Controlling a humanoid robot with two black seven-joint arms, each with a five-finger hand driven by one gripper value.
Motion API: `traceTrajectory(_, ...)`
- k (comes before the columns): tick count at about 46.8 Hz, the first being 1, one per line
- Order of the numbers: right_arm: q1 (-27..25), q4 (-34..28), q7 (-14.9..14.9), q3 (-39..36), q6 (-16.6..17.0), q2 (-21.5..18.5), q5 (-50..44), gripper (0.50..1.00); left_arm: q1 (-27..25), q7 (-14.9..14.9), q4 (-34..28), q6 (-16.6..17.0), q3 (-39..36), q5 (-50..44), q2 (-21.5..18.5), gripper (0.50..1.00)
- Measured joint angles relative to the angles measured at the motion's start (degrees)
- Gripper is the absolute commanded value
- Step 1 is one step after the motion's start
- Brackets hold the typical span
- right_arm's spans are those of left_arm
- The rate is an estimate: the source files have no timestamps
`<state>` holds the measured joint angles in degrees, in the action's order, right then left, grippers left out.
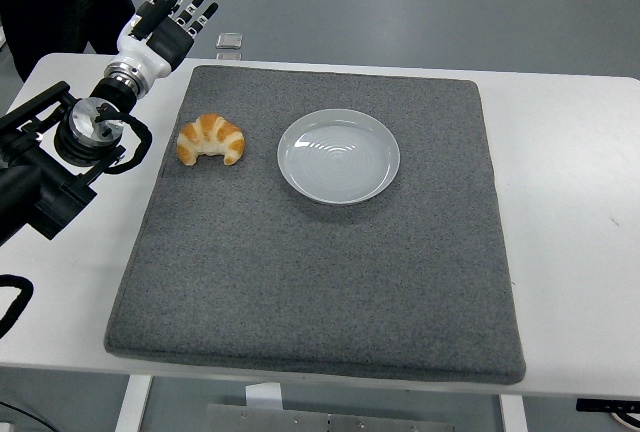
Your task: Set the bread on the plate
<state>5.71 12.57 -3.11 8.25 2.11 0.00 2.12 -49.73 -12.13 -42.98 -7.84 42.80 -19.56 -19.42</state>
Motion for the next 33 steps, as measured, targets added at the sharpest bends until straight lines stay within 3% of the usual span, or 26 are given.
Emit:
traceTrajectory(15,0.0,0.0,0.0,0.0,0.0,0.0,0.0,0.932,-0.2,-1.9,-0.3,-0.8,-0.1,1.0,-0.3,0.992)
traceTrajectory(24,0.0,0.0,0.0,0.0,0.0,0.0,0.0,0.932,-2.7,-1.9,0.1,-0.7,-0.2,10.3,-0.6,0.992)
traceTrajectory(33,0.0,0.0,0.0,0.0,0.0,0.0,0.0,0.932,-5.6,-1.9,0.5,-0.8,-0.4,19.5,-4.0,0.994)
